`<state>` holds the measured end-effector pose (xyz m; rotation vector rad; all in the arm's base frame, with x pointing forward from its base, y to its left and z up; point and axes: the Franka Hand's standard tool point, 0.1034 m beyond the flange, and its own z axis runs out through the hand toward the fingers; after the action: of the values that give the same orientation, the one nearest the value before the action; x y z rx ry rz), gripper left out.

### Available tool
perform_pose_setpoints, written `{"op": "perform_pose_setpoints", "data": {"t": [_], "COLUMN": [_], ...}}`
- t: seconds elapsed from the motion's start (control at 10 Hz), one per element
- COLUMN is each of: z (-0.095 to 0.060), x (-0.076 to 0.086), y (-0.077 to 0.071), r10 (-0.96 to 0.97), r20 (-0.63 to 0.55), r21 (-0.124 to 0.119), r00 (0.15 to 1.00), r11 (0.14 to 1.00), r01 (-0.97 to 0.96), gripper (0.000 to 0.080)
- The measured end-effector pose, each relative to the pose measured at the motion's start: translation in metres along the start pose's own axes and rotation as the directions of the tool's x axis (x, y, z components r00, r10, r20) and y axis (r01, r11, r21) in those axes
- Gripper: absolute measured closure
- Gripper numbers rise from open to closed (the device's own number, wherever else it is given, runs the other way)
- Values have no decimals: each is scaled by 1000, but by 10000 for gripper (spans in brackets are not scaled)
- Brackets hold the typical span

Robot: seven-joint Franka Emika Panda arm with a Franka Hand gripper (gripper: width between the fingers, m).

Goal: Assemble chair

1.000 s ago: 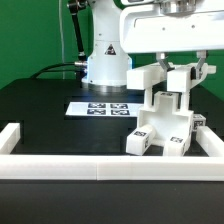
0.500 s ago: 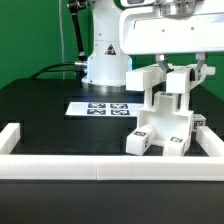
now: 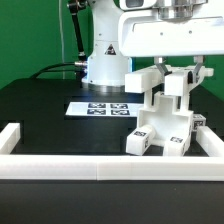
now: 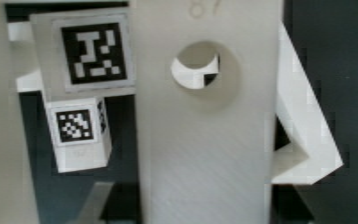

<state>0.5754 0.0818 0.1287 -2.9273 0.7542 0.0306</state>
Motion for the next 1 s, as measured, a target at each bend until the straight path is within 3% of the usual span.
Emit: {"op": "perform_pose_setpoints", "data": {"t": [0.8, 1.0], "z": [-1, 0], "x": [1, -7], "y": [-1, -3], "r10": [-1, 0], "r20": [-3, 1], "r21": [1, 0], "r00": [1000, 1000], "r11": [1000, 1000], "r01": [1, 0], "gripper": [509, 509]}}
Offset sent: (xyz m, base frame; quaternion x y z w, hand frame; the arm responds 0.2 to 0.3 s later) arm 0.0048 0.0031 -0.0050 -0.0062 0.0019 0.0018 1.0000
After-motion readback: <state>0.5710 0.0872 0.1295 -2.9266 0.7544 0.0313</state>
